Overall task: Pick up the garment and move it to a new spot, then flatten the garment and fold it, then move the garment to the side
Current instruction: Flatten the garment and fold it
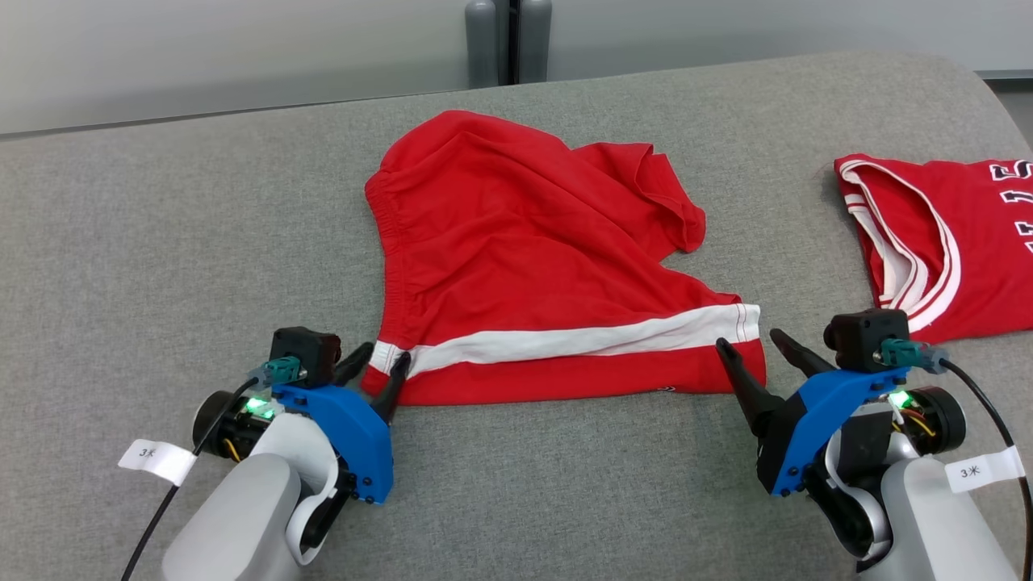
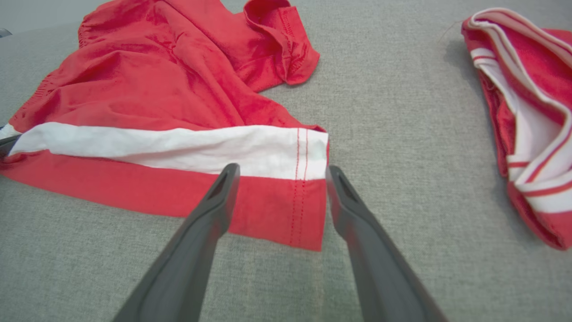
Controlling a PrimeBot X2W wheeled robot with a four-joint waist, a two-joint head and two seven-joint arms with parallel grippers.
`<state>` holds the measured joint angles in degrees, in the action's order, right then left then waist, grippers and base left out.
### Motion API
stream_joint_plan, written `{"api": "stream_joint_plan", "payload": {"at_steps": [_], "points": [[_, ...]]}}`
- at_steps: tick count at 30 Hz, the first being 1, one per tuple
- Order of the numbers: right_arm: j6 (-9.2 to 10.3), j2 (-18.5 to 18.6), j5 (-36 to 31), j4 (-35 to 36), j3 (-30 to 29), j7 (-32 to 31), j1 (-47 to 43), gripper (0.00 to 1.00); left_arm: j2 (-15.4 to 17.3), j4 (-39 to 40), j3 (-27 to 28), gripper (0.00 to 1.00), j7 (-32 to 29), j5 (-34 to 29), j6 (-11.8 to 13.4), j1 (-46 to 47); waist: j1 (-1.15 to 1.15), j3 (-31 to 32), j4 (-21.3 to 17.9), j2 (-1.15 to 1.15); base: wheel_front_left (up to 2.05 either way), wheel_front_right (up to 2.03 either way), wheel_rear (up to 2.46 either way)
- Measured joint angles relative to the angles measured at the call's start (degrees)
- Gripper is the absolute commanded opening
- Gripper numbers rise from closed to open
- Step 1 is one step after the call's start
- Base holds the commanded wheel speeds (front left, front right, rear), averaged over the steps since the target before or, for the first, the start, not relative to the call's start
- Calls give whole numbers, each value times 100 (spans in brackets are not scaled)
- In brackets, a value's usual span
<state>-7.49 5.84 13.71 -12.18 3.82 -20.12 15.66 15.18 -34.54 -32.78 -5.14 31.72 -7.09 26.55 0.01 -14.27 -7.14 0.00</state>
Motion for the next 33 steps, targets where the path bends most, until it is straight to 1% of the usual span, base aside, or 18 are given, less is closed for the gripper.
{"api": "stream_joint_plan", "payload": {"at_steps": [4,7,12,14,18,23,28,29,30,33], "points": [[0,-35,19,-90,-65,-158,42,100,40,-31,-133,0,48,97,-3,72,0,-11,-8,0,0,0,0],[0,-93,-13,-132,-243,-270,71,100,63,15,-157,0,226,140,-7,70,0,-22,-10,0,0,0,0],[1,-205,-233,-170,-487,-616,240,100,57,163,-156,0,494,179,-11,-30,0,-57,14,0,0,0,0],[0,-220,-335,-211,-467,-747,308,100,32,208,-179,0,531,200,-11,-78,0,-85,43,0,0,0,0],[0,-269,-444,-425,-425,-726,544,100,2,257,-207,0,557,220,-12,-79,0,-155,110,0,0,0,0],[0,-278,-569,-915,-545,-604,797,100,-22,259,-250,0,554,249,-12,-65,0,-199,187,0,0,0,0],[0,-290,-493,-1233,-314,-458,931,100,-52,227,-279,0,570,279,-12,-49,0,-185,243,0,0,0,0],[0,-290,-479,-1247,-249,-402,940,54,-53,221,-279,0,576,294,-12,-49,-1,-176,243,0,0,0,0],[0,-290,-443,-1248,-205,-342,947,0,-54,212,-279,0,586,300,-12,-48,0,-165,241,0,0,0,0],[0,-292,-394,-1259,-66,-296,948,0,-46,187,-261,0,668,328,-12,-51,0,-113,213,0,0,0,0]]}}
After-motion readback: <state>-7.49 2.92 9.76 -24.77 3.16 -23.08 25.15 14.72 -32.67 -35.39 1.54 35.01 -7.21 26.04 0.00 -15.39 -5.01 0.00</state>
